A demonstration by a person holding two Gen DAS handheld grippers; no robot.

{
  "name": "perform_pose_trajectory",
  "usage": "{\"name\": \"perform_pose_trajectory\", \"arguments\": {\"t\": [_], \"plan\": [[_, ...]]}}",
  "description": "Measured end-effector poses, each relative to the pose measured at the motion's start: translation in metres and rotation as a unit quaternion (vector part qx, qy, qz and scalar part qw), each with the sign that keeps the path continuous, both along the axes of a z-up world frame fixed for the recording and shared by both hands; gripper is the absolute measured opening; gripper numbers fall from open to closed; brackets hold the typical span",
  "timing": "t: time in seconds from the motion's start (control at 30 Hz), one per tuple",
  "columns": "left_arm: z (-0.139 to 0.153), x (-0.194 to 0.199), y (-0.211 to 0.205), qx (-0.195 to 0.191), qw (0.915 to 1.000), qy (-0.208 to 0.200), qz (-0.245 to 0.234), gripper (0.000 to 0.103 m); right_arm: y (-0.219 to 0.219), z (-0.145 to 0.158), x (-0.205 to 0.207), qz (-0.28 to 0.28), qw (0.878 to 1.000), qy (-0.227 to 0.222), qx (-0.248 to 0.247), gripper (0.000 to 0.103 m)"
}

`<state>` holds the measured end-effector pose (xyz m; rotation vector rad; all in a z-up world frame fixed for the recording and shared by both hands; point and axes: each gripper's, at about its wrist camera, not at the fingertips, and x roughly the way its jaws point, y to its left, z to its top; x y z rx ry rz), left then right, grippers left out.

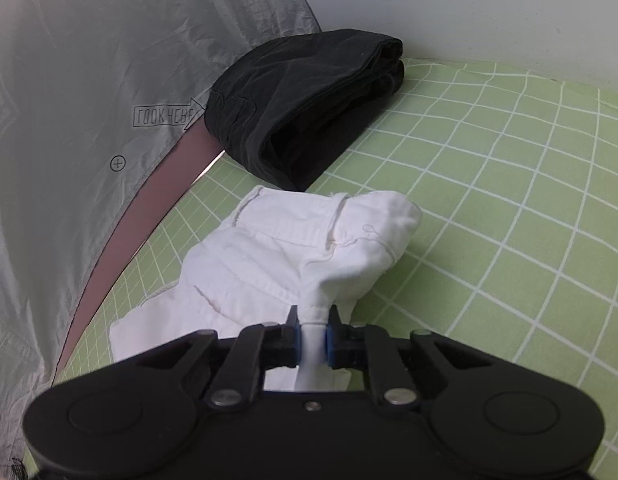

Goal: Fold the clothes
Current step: 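Grasp the white pants waistband with the right gripper and lift it, then lay the waistband onto the folded legs with the right gripper and release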

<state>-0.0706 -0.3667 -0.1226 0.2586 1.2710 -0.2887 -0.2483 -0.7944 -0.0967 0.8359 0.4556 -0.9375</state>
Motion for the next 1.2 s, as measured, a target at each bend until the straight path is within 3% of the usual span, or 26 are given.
{"name": "perform_pose_trajectory", "arguments": {"t": [0.17, 0.27, 0.37, 0.57, 0.73, 0.83, 0.93, 1.03, 1.1, 1.2], "plan": [[-0.003, 0.007, 0.026, 0.0, 1.0, 0.0, -0.005, 0.103, 0.017, 0.029, 0.007, 0.04, 0.998, -0.003, -0.052, 0.01], [-0.007, 0.017, 0.017, 0.01, 0.9994, -0.01, -0.032, 0.103, 0.033, 0.051, 0.02, 0.075, 0.994, -0.005, -0.085, 0.01], [0.011, 0.017, 0.014, 0.007, 0.9978, -0.036, -0.055, 0.103, 0.055, 0.068, 0.041, 0.119, 0.986, -0.002, -0.117, 0.01], [0.04, 0.029, 0.054, -0.043, 0.9963, -0.066, -0.033, 0.103, 0.113, 0.079, 0.087, 0.196, 0.97, 0.0, -0.144, 0.01], [0.051, 0.05, 0.078, -0.093, 0.9919, -0.086, -0.01, 0.103, 0.176, 0.071, 0.117, 0.252, 0.959, -0.006, -0.128, 0.01], [0.047, 0.058, 0.084, -0.091, 0.9915, -0.09, -0.021, 0.103, 0.222, 0.055, 0.132, 0.292, 0.95, 0.005, -0.113, 0.01], [0.041, 0.058, 0.096, -0.086, 0.9927, -0.078, -0.03, 0.103, 0.27, 0.025, 0.146, 0.337, 0.936, 0.04, -0.091, 0.01], [0.035, 0.059, 0.106, -0.081, 0.9935, -0.068, -0.042, 0.103, 0.31, -0.02, 0.16, 0.36, 0.92, 0.13, -0.089, 0.012], [0.034, 0.06, 0.11, -0.08, 0.9929, -0.071, -0.052, 0.103, 0.33, -0.029, 0.163, 0.358, 0.91, 0.164, -0.126, 0.012], [0.033, 0.065, 0.118, -0.083, 0.9925, -0.069, -0.058, 0.103, 0.331, -0.021, 0.164, 0.338, 0.92, 0.162, -0.114, 0.017]]}}
